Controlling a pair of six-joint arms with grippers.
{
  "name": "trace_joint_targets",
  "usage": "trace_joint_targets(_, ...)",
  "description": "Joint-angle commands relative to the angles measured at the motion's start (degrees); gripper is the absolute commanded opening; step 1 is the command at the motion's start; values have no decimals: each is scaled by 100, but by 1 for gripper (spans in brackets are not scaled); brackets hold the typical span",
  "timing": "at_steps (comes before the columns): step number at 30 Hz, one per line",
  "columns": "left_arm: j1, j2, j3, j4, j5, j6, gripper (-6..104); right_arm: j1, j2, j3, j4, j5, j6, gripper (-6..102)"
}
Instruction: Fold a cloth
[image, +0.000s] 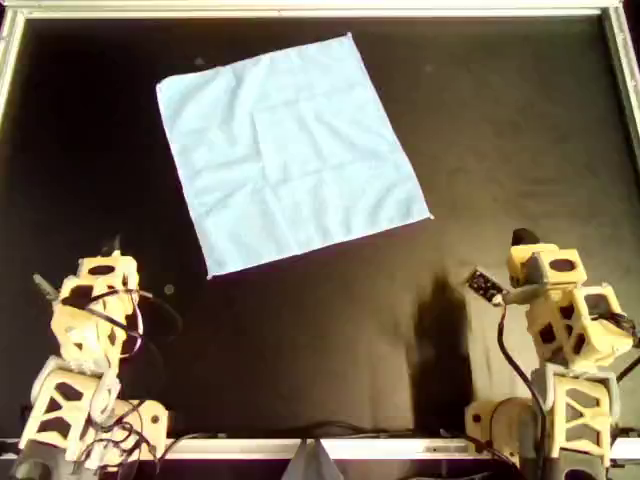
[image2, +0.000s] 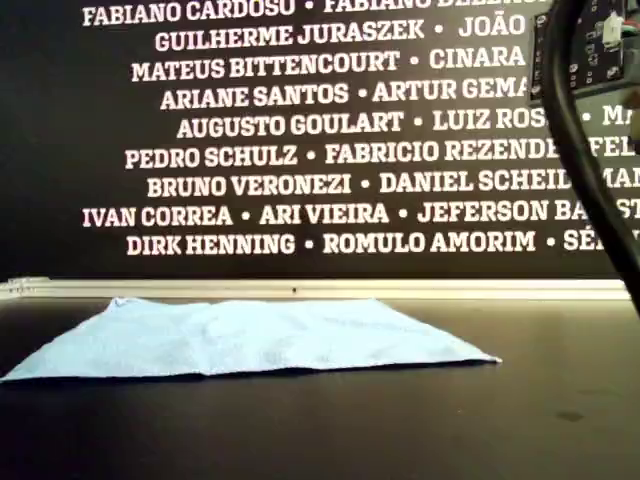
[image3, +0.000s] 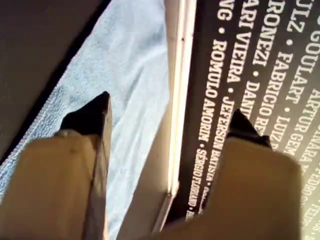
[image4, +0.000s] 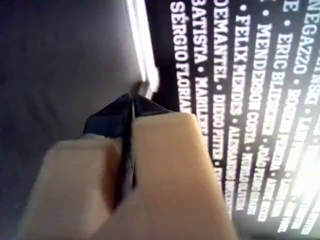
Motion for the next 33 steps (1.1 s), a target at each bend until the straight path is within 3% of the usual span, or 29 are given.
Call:
trace_joint_targets(1, 79, 105, -62, -9, 18, -26, 82, 9, 114, 62, -255, -44, 26, 0)
trace_joint_targets(6, 53, 105, -62, 0, 18, -26, 82, 9, 105, 62, -255, -9, -44, 0)
trace_joint_targets(18, 35, 105, -70, -9, 35, -26, 82, 26, 132, 62, -272, -53, 26, 2)
trace_joint_targets(21, 35, 105, -70, -9, 35, 26, 85, 26, 141, 62, -316, -62, -35, 13)
trace_joint_targets(24, 35, 105, -70, 0, 26, -18, 94, 18, 141, 62, -316, -53, 26, 31)
trace_joint_targets(28, 35, 105, -70, 0, 26, -26, 100, -62, 141, 62, -316, 35, -53, 50)
trace_joint_targets(33, -70, -79, -97, 70, 79, 44, 100, 105, 132, 44, -316, -114, -97, 60)
